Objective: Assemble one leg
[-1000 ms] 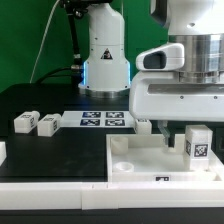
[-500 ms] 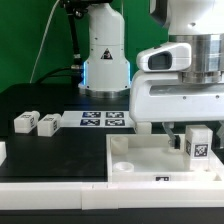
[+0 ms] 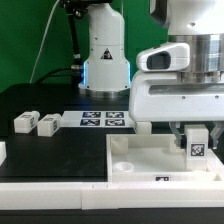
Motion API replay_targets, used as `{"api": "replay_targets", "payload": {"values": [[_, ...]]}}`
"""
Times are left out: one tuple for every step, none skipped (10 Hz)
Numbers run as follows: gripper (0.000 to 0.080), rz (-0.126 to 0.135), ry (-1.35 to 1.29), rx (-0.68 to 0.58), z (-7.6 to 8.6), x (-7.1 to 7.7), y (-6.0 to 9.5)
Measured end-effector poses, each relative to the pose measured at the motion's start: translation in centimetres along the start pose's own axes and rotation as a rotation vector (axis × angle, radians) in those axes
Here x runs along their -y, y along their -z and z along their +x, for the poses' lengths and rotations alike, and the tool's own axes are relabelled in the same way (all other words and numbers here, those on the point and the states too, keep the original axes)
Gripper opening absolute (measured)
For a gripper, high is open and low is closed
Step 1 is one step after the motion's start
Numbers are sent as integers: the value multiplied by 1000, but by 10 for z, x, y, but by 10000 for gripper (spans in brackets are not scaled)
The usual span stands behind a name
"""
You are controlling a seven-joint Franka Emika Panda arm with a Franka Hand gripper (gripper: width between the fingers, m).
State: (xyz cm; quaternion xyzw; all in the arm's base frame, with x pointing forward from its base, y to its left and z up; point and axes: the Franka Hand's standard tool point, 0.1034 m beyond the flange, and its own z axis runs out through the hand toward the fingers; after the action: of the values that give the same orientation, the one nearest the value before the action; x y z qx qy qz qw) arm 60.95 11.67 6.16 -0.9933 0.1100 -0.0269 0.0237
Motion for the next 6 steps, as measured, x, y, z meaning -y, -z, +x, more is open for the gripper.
{"api": "replay_targets", "payload": {"values": [[289, 0, -162, -2, 0, 1, 0], [289, -2, -315, -7, -1, 1, 0], [289, -4, -456, -14, -1, 2, 0], [290, -1, -625, -14, -1, 2, -1], [290, 4, -756, -11, -1, 1, -1], [290, 7, -886, -9, -1, 2, -1]]}}
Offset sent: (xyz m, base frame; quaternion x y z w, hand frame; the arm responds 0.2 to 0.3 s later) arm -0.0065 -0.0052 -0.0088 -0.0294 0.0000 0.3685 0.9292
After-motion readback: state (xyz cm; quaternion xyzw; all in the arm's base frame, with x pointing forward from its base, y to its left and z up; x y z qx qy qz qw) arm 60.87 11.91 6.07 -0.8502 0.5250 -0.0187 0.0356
